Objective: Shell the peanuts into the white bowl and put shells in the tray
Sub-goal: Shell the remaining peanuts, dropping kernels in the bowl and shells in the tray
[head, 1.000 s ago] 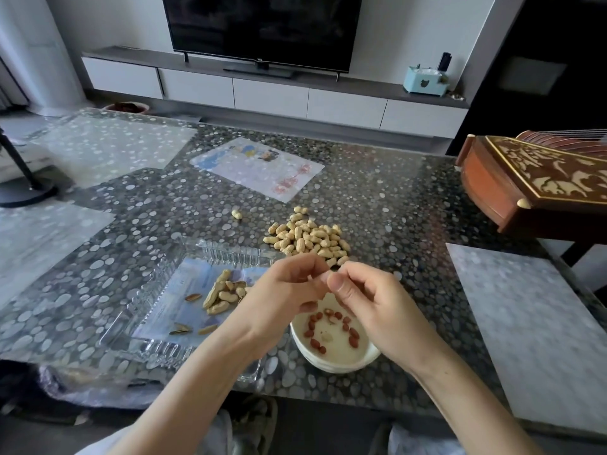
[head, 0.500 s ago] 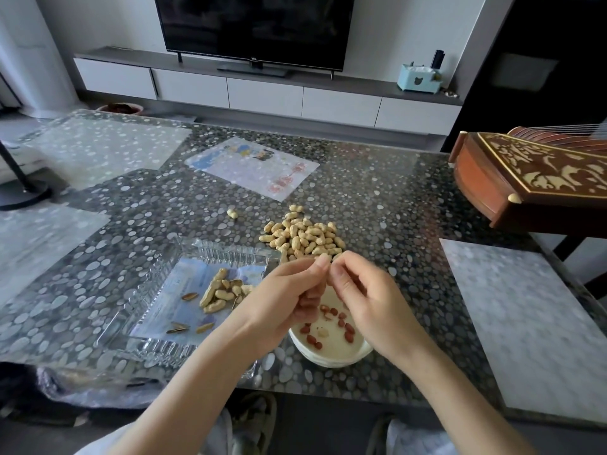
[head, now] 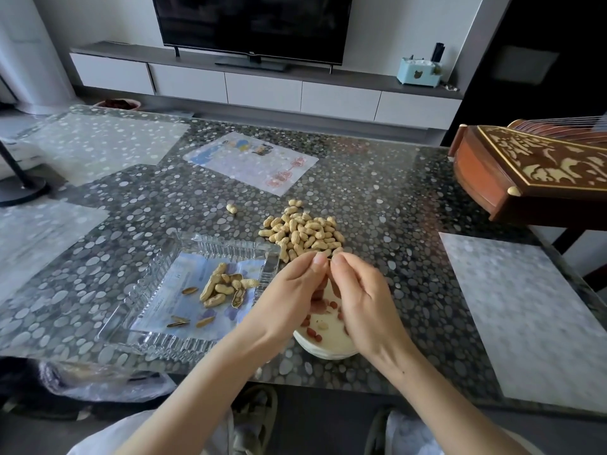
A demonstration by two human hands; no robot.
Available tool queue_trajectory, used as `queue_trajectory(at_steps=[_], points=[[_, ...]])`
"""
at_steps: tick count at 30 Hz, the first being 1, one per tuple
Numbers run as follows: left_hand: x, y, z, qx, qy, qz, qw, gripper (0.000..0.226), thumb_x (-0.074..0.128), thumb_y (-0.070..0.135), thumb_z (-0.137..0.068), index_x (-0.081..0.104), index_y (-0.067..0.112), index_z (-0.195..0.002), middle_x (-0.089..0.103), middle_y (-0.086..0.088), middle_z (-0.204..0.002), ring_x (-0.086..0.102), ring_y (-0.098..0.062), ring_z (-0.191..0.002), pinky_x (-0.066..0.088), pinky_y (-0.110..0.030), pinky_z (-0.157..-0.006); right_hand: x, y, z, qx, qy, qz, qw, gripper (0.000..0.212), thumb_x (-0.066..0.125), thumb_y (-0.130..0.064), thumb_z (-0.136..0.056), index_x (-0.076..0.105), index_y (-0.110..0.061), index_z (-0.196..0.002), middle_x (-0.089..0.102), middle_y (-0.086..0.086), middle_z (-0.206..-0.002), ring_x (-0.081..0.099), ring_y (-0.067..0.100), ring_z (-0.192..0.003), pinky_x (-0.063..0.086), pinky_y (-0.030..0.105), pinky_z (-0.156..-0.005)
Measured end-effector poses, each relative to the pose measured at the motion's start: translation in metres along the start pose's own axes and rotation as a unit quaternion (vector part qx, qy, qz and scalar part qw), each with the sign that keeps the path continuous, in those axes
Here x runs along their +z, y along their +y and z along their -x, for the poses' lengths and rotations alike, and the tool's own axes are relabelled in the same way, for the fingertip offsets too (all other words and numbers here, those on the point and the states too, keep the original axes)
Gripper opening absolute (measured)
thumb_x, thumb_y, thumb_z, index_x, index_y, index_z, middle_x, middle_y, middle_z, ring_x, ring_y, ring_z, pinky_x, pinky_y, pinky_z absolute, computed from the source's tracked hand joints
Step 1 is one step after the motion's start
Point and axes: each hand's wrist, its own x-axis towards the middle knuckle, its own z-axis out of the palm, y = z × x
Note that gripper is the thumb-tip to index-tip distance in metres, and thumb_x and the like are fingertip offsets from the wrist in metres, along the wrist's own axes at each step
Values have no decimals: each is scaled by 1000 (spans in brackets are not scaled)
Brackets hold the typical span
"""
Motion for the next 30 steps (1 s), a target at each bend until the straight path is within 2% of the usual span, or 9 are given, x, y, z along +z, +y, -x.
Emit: queue_trajectory(at_steps=[3,4,7,12,14,18,22,26,30], points=[[-3,3,1,-16,-3,1,1000,32,40,28,-98,58,21,-73,46,11,-59,44,-5,-59,40,-23,-63,-5,-1,-2,38,-21,-15,999,41,36,-28,-103,61,0,-88,62,22,-83,56,31,-73,49,41,-70],[-4,4,1,-23,-7,0,1000,32,40,27,-99,57,22,-72,46,13,-56,43,-3,-56,39,-21,-61,-8,-2,-3,48,-31,-20,998,41,37,-29,-103,62,-5,-82,62,18,-77,55,30,-70,48,40,-67],[-8,7,1,-48,-34,-13,998,26,40,24,-100,59,19,-83,52,18,-52,49,3,-52,39,-16,-59,-17,-4,-5,122,-84,-52,988,46,39,-25,-102,63,-24,-63,58,-12,-58,53,2,-58,42,14,-55],[-10,7,1,-80,-66,-16,994,28,43,12,-99,54,9,-73,56,10,-46,53,2,-43,41,-11,-48,-27,4,-10,247,-124,-113,954,33,42,-27,-101,66,-6,-91,42,-6,-54,36,5,-48,24,17,-39],[-11,8,1,-88,-66,-27,994,27,46,11,-98,56,6,-73,60,7,-51,57,-1,-47,44,-12,-48,-27,5,-12,273,-123,-132,945,28,42,-25,-101,60,-8,-86,42,-5,-53,34,5,-45,20,17,-37],[-14,1,-4,-64,-34,-91,993,24,55,18,-94,62,11,-72,67,-7,-73,65,-19,-70,55,-32,-71,-27,4,-13,279,-106,-79,951,40,45,-29,-101,57,-18,-64,43,-5,-50,38,5,-42,25,17,-37],[-11,2,-4,-40,-16,-127,991,26,59,27,-89,60,9,-71,61,-13,-78,58,-26,-76,49,-52,-80,-27,7,-15,295,-73,-108,947,38,45,-29,-101,54,-13,-67,39,-3,-51,33,7,-42,23,18,-36],[-12,2,-4,-22,10,-166,986,29,57,26,-93,56,5,-72,57,-6,-71,55,-18,-68,46,-38,-71,-32,11,-18,244,-21,-53,968,38,49,-33,-98,65,-11,-72,44,-4,-53,38,5,-44,32,20,-43],[-12,3,-4,46,67,-379,922,35,53,28,-93,44,18,-60,48,8,-56,40,-3,-47,32,-16,-48,-39,12,-15,116,-52,179,976,23,61,-33,-91,71,-16,-80,56,-10,-52,49,10,-48,40,26,-50]])
